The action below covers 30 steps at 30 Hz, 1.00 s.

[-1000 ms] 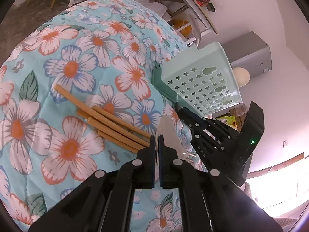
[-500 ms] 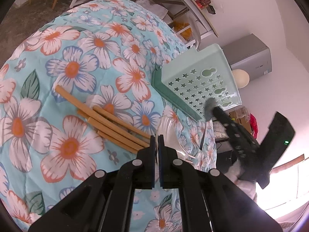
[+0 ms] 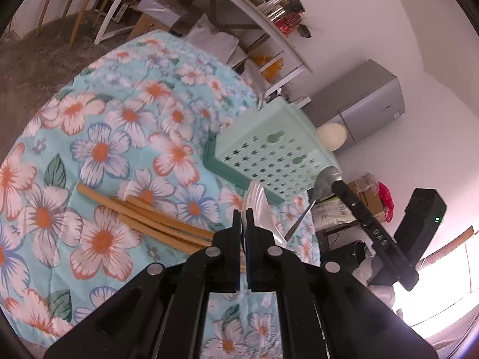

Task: Organize utensils
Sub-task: 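Lower the metal spoon into the caddy with the right gripper and open it, then lift the white spoon with the left gripper toward the caddy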

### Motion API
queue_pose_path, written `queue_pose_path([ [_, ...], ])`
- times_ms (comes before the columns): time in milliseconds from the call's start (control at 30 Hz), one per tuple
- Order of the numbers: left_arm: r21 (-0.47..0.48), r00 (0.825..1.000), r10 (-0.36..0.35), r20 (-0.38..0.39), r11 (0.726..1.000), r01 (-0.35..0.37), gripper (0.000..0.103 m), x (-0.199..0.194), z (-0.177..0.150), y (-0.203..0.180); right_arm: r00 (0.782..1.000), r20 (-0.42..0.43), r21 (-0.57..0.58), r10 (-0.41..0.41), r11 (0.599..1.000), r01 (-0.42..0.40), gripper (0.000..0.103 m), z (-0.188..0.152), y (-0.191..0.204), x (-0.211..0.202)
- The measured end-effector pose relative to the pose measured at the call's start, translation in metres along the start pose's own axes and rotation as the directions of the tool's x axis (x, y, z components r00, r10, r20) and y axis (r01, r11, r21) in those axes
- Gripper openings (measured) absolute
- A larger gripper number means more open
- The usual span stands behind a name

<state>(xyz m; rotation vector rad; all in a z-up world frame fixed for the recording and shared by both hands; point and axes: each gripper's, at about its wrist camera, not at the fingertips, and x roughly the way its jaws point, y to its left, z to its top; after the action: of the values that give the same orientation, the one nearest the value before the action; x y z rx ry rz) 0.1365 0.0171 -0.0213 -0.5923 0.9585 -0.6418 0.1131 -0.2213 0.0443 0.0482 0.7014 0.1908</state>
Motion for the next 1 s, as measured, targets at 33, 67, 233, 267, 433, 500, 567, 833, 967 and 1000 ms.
queue_pose_path([
  [33, 0.003, 1.000, -0.001, 0.004, 1.000, 0.001, 0.002, -0.002, 0.001, -0.002, 1.000, 0.004, 0.003, 0.001, 1.000, -0.001, 0.000, -0.001, 0.001, 0.001],
  [67, 0.008, 1.000, -0.004, 0.011, 1.000, 0.004, 0.002, -0.005, 0.001, -0.006, 1.000, 0.010, 0.006, 0.002, 1.000, -0.002, 0.000, -0.001, 0.002, 0.000],
  [233, 0.035, 0.999, -0.012, 0.048, 0.999, 0.011, 0.002, -0.020, 0.006, -0.019, 0.998, 0.056, 0.046, 0.013, 0.999, -0.016, 0.000, 0.001, -0.005, -0.013],
  [267, 0.044, 0.998, -0.014, 0.060, 0.999, 0.011, 0.002, -0.025, 0.008, -0.022, 0.998, 0.068, 0.060, 0.016, 0.998, -0.021, 0.000, 0.002, -0.008, -0.016],
  [433, 0.084, 0.993, -0.031, 0.111, 0.996, 0.021, 0.002, -0.048, 0.020, -0.036, 0.993, 0.115, 0.116, 0.025, 0.993, -0.038, 0.000, 0.003, -0.017, -0.032],
  [500, 0.110, 0.991, -0.034, 0.131, 0.994, 0.020, 0.002, -0.055, 0.029, -0.043, 0.990, 0.137, 0.134, 0.024, 0.990, -0.043, 0.000, 0.003, -0.021, -0.039],
  [567, 0.135, 0.989, -0.036, 0.145, 0.991, 0.016, 0.002, -0.061, 0.036, -0.051, 0.987, 0.156, 0.145, 0.024, 0.988, -0.047, 0.000, 0.004, -0.024, -0.044],
  [833, 0.288, 0.973, -0.027, 0.231, 0.957, -0.041, 0.002, -0.081, 0.080, -0.102, 0.973, 0.227, 0.181, 0.033, 0.981, -0.075, 0.000, 0.007, -0.039, -0.058],
  [967, 0.335, 0.969, -0.011, 0.248, 0.939, -0.075, 0.002, -0.079, 0.096, -0.119, 0.969, 0.245, 0.199, 0.038, 0.976, -0.089, 0.000, 0.006, -0.047, -0.060],
  [1000, 0.346, 0.970, -0.008, 0.243, 0.935, -0.079, 0.002, -0.077, 0.098, -0.123, 0.968, 0.248, 0.207, 0.042, 0.974, -0.096, 0.000, 0.005, -0.050, -0.060],
])
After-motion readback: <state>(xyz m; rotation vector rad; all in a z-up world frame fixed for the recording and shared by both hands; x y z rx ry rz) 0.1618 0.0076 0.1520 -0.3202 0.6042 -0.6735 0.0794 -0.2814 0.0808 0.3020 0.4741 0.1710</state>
